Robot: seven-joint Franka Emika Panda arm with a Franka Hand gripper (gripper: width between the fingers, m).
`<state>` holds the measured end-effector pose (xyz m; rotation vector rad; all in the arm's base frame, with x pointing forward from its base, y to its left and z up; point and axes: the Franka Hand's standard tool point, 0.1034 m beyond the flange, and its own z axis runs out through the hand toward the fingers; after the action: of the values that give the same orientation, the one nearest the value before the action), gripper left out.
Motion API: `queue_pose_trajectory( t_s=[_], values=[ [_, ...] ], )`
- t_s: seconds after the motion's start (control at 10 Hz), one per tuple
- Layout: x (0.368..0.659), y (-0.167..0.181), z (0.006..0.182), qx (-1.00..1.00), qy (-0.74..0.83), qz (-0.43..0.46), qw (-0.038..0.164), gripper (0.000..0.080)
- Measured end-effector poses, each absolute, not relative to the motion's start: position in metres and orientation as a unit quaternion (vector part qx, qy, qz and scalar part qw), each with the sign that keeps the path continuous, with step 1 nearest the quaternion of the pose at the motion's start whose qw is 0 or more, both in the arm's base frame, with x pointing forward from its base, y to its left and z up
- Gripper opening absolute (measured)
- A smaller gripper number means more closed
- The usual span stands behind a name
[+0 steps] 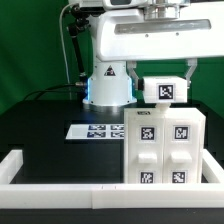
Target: Assemble cabinet
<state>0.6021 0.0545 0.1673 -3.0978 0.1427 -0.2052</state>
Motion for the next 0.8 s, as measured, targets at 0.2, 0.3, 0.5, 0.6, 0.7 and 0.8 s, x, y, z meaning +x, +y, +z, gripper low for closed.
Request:
queue_pose_trajectory(
  t_s=[0.2,0.3,0.5,0.6,0.7,0.8],
  values=[
    [0.605,0.054,0.162,-0.997,0.037,-0.064,0.016,0.0564],
    [0.604,0.054,0.160,-0.997,0.036,-0.062,0.015,0.0564],
    [0.602,0.054,0.153,-0.998,0.030,-0.057,0.014,0.0564],
    [0.602,0.055,0.152,-0.998,0.030,-0.058,0.014,0.0564],
    [0.602,0.056,0.152,-0.997,0.029,-0.063,0.015,0.0564],
    [0.604,0.057,0.152,-0.997,0.029,-0.069,0.015,0.0564]
  ],
)
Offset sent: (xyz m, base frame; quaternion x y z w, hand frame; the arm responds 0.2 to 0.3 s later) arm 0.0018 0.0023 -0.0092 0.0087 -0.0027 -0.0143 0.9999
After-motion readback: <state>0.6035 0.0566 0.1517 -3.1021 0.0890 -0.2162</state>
